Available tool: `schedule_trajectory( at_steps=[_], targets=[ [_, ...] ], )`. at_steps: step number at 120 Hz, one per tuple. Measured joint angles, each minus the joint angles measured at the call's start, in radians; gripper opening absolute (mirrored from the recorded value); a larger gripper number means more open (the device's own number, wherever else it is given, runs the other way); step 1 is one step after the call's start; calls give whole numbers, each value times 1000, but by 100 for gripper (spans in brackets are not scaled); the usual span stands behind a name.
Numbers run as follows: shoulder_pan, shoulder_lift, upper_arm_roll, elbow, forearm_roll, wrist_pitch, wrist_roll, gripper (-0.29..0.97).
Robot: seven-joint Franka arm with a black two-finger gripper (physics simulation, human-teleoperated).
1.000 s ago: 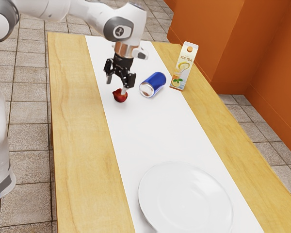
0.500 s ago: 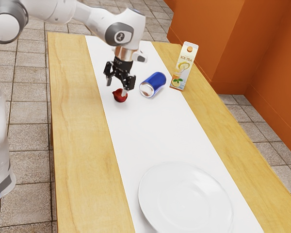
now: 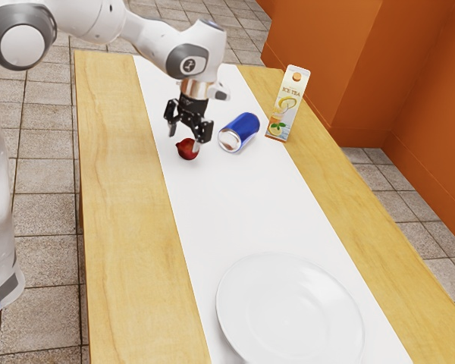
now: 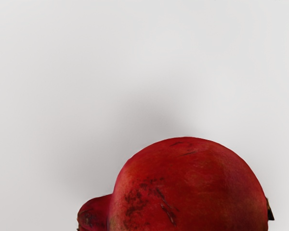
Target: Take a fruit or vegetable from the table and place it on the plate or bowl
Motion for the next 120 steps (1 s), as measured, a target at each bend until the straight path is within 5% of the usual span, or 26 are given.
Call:
schedule_trajectory(
  at_steps=[120],
  targets=[
    [9,63,3,-1,-4,64,1,66]
  ],
)
